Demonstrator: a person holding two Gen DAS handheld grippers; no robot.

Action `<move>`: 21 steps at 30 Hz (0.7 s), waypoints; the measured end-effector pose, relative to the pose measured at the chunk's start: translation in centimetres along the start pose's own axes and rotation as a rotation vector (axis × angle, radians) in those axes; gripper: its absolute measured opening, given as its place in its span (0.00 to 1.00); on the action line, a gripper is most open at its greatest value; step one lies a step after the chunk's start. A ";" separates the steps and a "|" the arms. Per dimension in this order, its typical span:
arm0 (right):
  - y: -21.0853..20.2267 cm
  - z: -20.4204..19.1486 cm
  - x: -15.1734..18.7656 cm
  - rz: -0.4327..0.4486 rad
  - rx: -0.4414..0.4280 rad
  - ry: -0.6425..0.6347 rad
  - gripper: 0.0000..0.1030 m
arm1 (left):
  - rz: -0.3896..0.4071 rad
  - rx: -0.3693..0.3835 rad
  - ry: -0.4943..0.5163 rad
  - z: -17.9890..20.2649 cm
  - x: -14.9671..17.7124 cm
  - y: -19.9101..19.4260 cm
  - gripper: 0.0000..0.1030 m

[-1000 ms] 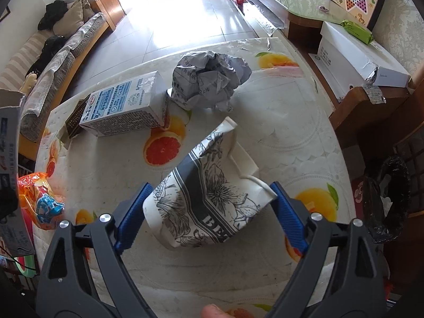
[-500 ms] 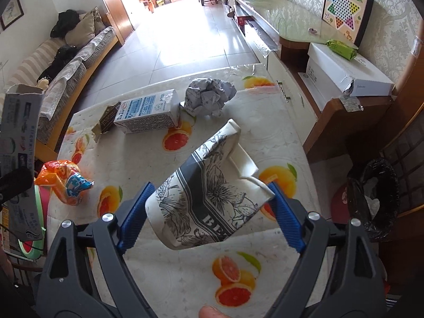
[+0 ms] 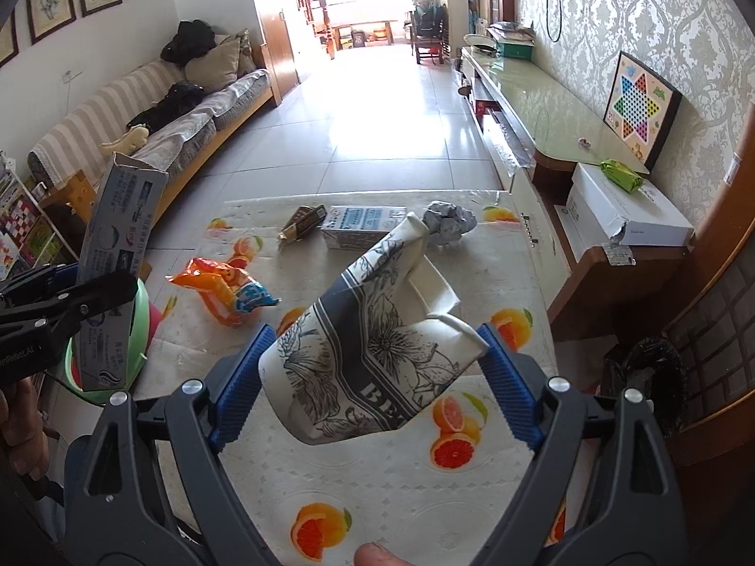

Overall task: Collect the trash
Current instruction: 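Carry the toothpaste box and paper cup toward the bucket with both tools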

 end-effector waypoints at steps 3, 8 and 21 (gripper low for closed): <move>-0.8 -2.3 -0.1 0.011 -0.027 -0.030 0.82 | 0.026 -0.023 -0.039 -1.9 0.9 -1.9 0.48; -1.6 -6.4 -0.7 0.027 -0.066 -0.085 0.82 | 0.065 -0.074 -0.104 -5.9 2.0 -4.8 0.48; -2.3 -18.6 -1.8 0.056 -0.190 -0.241 0.82 | 0.104 -0.234 -0.298 -19.3 5.8 -10.8 0.48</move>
Point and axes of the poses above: each gripper's, at about its wrist camera, not at the fingertips, and y roughly the way its jaws point, z to its right, x to its underside, the point moved 3 cm from there along y, roughly the way its jaws point, and after that the axes turned 13 degrees about x, right-handed, at the moved point
